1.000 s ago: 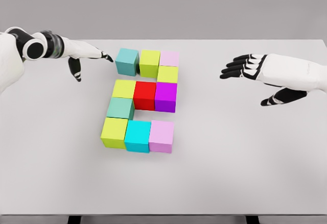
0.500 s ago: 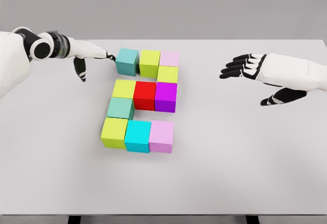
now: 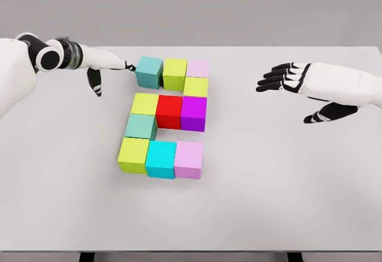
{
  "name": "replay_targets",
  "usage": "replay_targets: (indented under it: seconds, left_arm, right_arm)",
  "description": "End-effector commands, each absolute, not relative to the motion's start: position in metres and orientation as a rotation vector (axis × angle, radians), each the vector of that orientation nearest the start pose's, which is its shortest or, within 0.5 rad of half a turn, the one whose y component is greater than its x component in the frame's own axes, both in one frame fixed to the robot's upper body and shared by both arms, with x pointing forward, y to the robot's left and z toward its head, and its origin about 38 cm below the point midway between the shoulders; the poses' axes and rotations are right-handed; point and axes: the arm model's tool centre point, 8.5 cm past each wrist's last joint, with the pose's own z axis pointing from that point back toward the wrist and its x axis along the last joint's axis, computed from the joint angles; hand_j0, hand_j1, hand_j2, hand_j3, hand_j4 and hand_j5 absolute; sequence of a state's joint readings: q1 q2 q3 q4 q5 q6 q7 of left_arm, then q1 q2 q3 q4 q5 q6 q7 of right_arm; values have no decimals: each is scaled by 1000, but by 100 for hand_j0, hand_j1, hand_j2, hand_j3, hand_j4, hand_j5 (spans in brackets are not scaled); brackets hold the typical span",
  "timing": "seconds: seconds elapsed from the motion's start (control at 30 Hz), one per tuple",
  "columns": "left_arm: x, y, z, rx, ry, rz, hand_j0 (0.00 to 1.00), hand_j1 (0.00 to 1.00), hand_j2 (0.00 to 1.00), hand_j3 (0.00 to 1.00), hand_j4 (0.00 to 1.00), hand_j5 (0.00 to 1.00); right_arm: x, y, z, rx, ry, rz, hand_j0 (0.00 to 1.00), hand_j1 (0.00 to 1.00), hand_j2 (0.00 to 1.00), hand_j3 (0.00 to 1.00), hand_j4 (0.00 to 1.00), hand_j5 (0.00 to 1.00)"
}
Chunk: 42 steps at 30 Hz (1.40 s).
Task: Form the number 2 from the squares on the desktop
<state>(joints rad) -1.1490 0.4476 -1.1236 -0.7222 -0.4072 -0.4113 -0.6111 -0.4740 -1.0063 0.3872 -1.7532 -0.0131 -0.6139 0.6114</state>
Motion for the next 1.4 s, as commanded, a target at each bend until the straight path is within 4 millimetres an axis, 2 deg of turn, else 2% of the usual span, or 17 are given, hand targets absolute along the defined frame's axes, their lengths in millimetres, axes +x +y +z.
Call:
replay_targets:
  seconds: [0.0, 0.5, 0.77, 1.23, 1.37]
  left_arm:
    - [562, 260, 188, 448, -882, -2039, 100, 100, 100, 100, 100, 100]
    - [560, 261, 185, 435, -883, -2052, 100, 100, 100, 100, 100, 100]
    - [559, 259, 185, 432, -887, -2056, 100, 100, 100, 100, 100, 100]
    - [558, 254, 185, 426, -897, -2068, 100, 100, 100, 100, 100, 100]
    - [558, 253, 185, 426, -899, -2071, 100, 100, 100, 100, 100, 100]
  right_arm:
    - [368, -311, 297, -197, -1704, 1997, 100, 100, 100, 100, 100, 100]
    - [369, -306, 295, -183, -1717, 1995, 100, 100, 100, 100, 100, 100]
    - [371, -306, 305, -211, -1731, 2003, 100, 100, 100, 100, 100, 100]
    - [369, -322, 317, -273, -1673, 2032, 100, 100, 100, 100, 100, 100]
    - [368, -324, 313, -266, -1660, 2033, 100, 100, 100, 100, 100, 100]
